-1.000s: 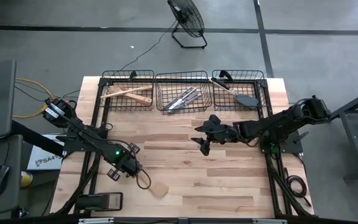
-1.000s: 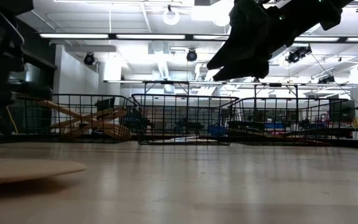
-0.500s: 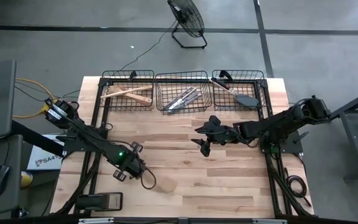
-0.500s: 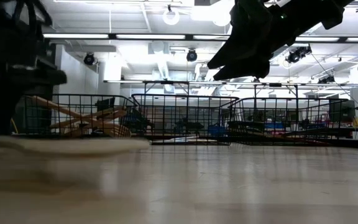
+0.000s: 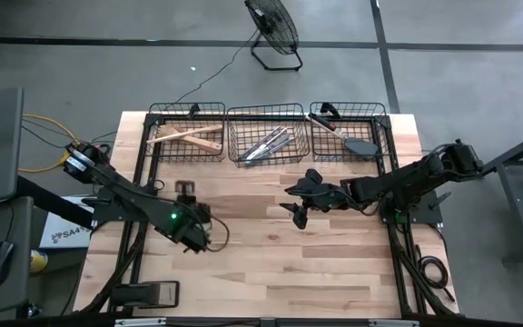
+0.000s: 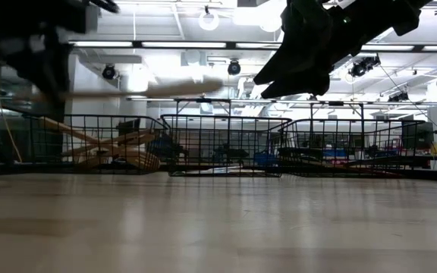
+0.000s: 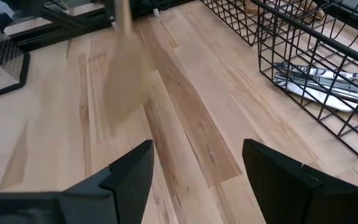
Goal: Pick & Place Kitchen Items
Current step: Put the brown serving spoon into the left mesh basket
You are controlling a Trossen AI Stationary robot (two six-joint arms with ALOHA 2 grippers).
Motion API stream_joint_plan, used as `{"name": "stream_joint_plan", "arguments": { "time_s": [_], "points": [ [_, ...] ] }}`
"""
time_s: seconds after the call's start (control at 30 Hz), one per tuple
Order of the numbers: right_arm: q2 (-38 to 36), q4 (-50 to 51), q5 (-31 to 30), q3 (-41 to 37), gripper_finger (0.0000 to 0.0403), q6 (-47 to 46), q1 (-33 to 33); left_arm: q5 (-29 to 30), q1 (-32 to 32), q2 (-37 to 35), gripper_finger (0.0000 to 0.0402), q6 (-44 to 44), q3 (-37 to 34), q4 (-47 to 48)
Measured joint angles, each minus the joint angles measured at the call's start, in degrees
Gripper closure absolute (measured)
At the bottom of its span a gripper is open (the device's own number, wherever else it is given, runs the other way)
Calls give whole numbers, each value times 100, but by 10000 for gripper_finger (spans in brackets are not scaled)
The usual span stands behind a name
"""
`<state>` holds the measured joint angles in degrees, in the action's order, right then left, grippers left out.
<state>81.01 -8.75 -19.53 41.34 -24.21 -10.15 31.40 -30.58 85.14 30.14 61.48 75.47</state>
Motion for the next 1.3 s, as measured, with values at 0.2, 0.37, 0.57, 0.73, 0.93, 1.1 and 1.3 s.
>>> {"name": "stream_joint_plan", "arguments": {
  "time_s": [0.2,0.37,0.57,0.73,0.93,1.1,1.3],
  "points": [
    [0,34,-1,0,164,0,0,1321,73,-69,316,1774,549,1476],
    [0,48,-2,0,164,2,0,1895,363,-210,316,2553,598,1471],
    [0,61,-2,0,164,2,0,2087,1118,-210,316,3090,535,1453],
    [0,62,-2,0,164,2,0,2176,1893,-205,316,2999,535,1456],
    [0,87,-2,0,164,2,0,1910,3004,-205,316,2099,535,1450],
    [0,87,-2,-2,164,2,0,1646,3785,-205,316,1559,535,1454],
    [0,96,-4,-2,164,3,0,1481,4479,-205,316,1024,534,1452]
  ]
}}
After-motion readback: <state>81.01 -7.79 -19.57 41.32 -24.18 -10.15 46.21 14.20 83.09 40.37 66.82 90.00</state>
